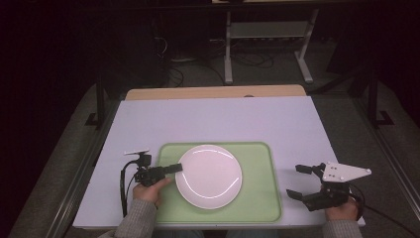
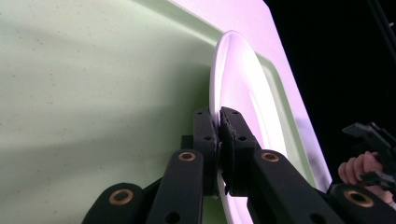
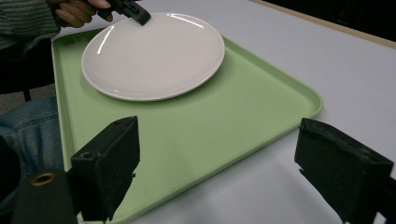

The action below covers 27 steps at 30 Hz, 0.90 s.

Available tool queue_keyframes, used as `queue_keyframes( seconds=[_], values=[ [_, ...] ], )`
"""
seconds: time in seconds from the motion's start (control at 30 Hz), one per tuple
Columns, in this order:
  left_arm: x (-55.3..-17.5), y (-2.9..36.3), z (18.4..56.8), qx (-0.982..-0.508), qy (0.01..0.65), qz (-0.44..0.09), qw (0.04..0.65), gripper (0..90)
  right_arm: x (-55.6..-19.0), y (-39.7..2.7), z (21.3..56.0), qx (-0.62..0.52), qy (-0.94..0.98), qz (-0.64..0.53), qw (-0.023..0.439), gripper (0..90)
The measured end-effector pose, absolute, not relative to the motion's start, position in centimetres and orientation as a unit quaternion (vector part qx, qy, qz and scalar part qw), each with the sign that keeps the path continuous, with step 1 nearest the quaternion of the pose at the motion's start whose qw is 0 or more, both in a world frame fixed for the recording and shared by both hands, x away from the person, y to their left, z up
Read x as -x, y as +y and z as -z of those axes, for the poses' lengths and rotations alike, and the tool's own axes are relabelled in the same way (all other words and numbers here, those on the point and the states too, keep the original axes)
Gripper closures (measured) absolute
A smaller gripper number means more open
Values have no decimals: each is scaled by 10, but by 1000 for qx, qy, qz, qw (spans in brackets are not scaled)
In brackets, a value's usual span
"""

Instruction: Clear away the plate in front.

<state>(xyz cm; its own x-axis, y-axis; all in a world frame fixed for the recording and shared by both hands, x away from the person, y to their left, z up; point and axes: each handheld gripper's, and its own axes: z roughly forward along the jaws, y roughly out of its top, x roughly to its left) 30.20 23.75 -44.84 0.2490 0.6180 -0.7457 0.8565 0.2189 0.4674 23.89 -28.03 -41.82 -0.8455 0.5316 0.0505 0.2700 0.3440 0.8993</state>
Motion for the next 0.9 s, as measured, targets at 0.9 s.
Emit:
queue_keyframes(
  seconds=[0.9],
  values=[
    [-309, 226, 452, -633, 604, 109, 472, 825, -240, -280, 419, -248, 811, -515, 125, 132]
  ],
)
